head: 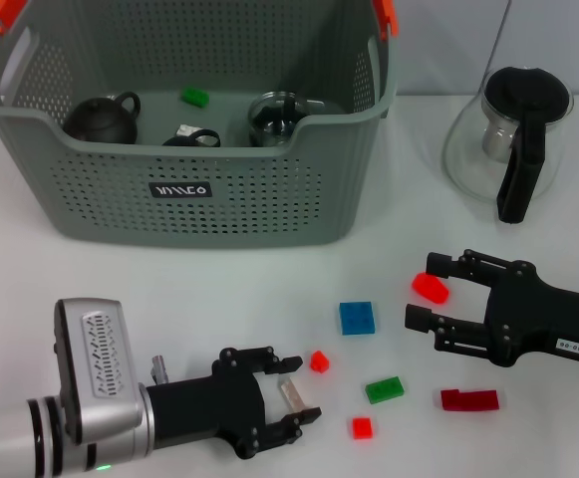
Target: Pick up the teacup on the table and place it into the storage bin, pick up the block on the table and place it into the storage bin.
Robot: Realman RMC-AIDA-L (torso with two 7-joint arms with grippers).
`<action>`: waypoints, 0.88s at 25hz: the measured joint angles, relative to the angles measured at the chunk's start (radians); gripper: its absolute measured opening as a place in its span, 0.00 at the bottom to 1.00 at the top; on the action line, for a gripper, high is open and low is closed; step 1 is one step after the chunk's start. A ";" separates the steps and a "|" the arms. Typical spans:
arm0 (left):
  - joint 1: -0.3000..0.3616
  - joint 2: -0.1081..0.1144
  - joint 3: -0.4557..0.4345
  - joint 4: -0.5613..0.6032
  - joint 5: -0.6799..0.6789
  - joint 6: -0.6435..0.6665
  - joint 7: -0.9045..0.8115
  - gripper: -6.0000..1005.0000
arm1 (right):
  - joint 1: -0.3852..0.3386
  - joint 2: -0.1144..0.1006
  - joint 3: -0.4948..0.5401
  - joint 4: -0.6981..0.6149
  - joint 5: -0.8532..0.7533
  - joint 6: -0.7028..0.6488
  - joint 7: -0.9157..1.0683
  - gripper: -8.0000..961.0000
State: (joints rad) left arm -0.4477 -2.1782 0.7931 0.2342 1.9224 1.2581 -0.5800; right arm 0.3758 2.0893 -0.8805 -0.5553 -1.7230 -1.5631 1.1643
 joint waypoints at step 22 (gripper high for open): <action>0.056 0.016 -0.102 0.172 -0.006 0.257 -0.204 0.43 | 0.002 -0.001 0.000 0.000 0.002 -0.002 0.001 0.85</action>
State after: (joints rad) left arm -0.3921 -2.1626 0.6910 0.4060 1.9165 1.5152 -0.7835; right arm 0.3775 2.0881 -0.8805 -0.5553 -1.7213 -1.5652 1.1658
